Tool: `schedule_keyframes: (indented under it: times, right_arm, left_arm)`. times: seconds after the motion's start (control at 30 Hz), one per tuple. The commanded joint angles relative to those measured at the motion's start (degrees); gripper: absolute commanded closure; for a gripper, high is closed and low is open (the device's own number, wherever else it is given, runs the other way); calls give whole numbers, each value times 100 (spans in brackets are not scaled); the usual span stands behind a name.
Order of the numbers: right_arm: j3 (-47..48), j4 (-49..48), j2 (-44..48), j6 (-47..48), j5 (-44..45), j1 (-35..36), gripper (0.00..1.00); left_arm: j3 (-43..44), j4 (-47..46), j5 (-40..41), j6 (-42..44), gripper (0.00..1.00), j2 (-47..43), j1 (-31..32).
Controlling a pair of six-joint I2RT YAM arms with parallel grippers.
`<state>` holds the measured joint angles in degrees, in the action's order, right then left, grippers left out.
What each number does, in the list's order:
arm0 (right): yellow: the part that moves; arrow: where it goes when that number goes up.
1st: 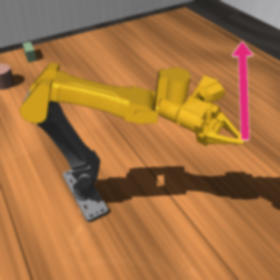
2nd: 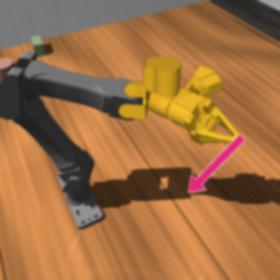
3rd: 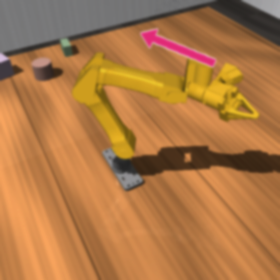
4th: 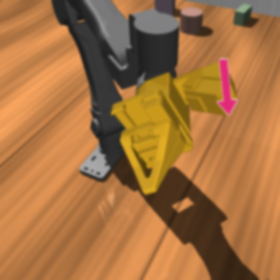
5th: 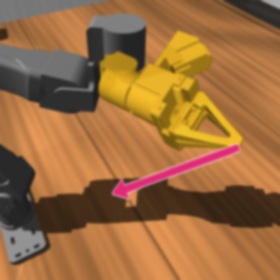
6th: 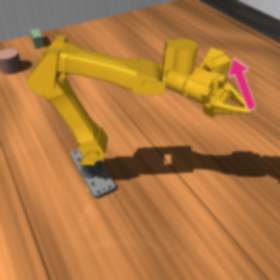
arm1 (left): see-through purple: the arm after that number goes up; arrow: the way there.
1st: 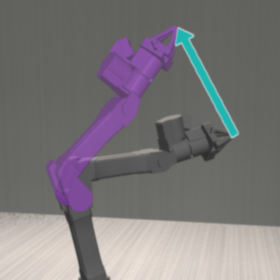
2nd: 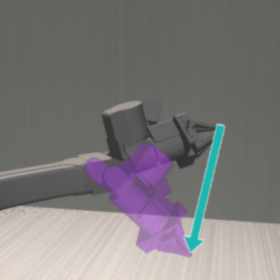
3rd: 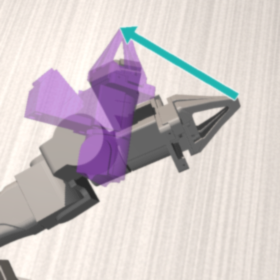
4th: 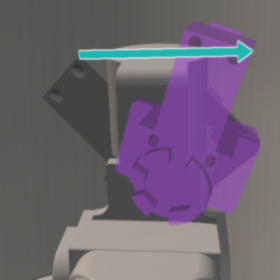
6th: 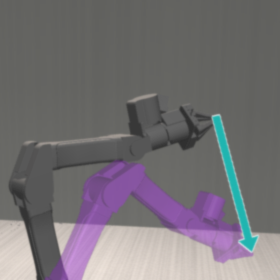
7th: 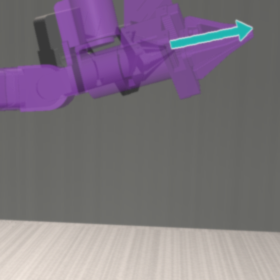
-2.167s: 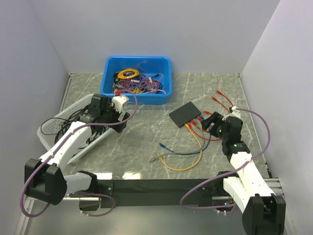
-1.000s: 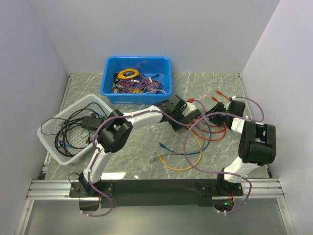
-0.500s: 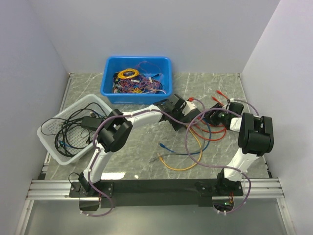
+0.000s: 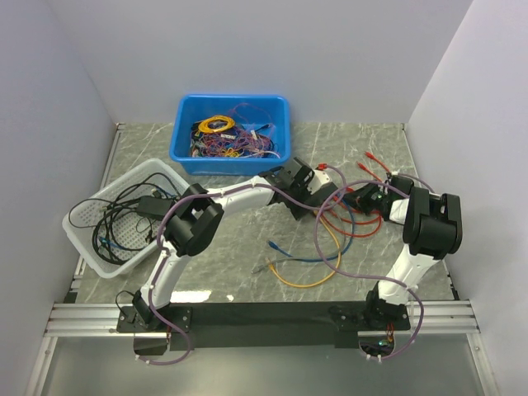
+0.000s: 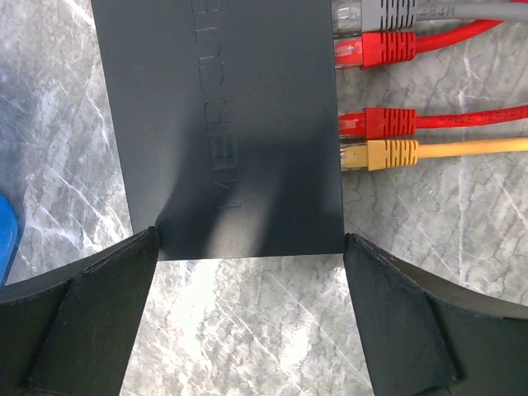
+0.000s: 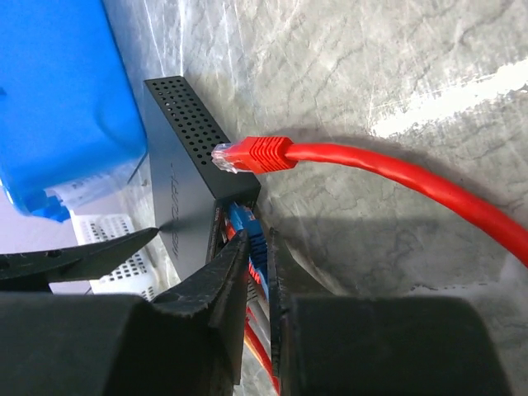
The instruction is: Pull the plug from the switch port
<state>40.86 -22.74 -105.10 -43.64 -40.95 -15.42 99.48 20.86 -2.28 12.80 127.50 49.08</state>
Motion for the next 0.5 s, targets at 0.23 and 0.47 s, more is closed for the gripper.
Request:
schedule_keyframes:
  times: [0.23,0.47]
  right_arm:
    - [-140,-160,165,-39,-343,-5,96]
    - [-246,32,516,30,-291,-5,100]
  left_arm:
    - [589,655,-852,47,2,143,-21]
    - [730,1086,-1714,783,9,-103,224]
